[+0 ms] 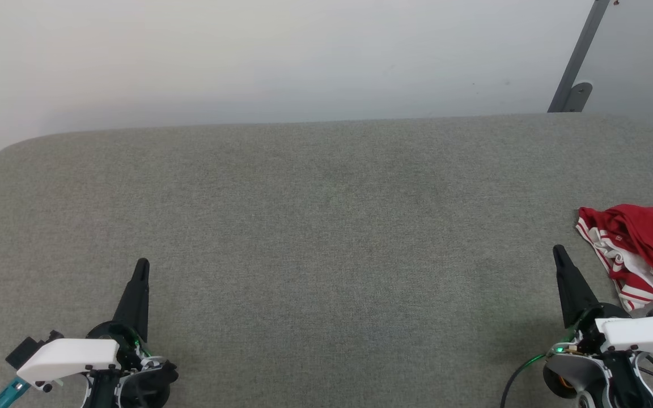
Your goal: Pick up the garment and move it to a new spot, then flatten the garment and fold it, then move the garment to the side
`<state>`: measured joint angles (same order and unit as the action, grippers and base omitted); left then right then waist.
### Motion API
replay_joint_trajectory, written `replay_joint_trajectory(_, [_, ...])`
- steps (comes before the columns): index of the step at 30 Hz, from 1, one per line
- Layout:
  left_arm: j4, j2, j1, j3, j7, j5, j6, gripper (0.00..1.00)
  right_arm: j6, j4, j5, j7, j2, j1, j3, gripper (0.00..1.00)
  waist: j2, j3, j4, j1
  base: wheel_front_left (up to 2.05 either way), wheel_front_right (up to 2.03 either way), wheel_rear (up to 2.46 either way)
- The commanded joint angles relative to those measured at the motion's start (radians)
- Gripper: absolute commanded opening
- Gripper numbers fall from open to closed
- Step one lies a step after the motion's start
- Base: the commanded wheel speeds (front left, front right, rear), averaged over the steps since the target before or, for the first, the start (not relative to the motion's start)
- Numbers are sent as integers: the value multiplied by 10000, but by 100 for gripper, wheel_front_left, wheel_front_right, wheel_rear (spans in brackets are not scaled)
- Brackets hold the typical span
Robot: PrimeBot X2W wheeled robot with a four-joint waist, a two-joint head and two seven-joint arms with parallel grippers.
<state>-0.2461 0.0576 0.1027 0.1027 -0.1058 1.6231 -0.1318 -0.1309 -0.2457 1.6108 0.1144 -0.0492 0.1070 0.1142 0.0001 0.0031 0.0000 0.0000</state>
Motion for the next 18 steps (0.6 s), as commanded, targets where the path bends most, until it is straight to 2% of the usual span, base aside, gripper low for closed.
replay_joint_trajectory(1, [-1,-26,124,41,-41,-39,22,0,3,-5,38,13,-20,47,-4,0,-1,0,0,0,0,0,0])
replay_joint_trajectory(18, [-2,-44,127,63,-64,-61,22,0,3,-3,39,12,-20,46,-7,0,-1,0,0,0,0,0,0])
